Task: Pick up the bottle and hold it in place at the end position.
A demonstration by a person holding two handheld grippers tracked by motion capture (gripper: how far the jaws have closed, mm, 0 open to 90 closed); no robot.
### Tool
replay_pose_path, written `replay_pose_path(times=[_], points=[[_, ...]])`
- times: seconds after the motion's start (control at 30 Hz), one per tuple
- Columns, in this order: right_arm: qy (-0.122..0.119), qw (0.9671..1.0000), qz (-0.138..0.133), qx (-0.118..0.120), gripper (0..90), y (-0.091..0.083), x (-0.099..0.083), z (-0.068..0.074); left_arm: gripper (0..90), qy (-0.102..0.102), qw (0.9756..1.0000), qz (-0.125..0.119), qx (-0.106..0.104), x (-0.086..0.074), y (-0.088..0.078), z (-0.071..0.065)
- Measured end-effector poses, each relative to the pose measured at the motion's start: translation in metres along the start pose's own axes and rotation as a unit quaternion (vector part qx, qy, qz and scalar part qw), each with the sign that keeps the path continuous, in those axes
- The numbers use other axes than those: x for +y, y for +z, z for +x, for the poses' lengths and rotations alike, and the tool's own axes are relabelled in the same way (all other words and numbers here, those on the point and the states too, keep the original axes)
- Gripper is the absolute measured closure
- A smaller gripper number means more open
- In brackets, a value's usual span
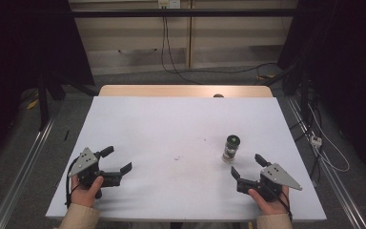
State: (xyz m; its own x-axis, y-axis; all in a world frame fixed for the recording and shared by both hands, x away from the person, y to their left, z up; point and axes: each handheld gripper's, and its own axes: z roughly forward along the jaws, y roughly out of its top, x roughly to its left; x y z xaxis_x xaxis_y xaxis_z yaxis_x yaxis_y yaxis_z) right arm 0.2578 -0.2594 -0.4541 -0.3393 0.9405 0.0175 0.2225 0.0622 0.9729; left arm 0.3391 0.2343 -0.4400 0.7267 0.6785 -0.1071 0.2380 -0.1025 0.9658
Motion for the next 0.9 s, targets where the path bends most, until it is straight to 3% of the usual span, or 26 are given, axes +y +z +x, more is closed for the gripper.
replay_pose_path(times=[0.33,0.6,0.9], points=[[-0.002,1.0,0.002,-0.001,4.9,0.005,0.003,0.0,3.4,0.003,1.0,0.002,0.002,0.0,0.001,0.0],[0.001,1.0,0.006,0.001,8.2,0.022,0.013,-0.002,3.4,0.005,1.0,0.005,-0.001,0.0,0.003,-0.001],[0.008,0.9993,0.035,-0.013,11.7,0.043,0.015,-0.002,3.4,0.002,1.0,0.004,0.0,-0.001,0.002,0.0]])
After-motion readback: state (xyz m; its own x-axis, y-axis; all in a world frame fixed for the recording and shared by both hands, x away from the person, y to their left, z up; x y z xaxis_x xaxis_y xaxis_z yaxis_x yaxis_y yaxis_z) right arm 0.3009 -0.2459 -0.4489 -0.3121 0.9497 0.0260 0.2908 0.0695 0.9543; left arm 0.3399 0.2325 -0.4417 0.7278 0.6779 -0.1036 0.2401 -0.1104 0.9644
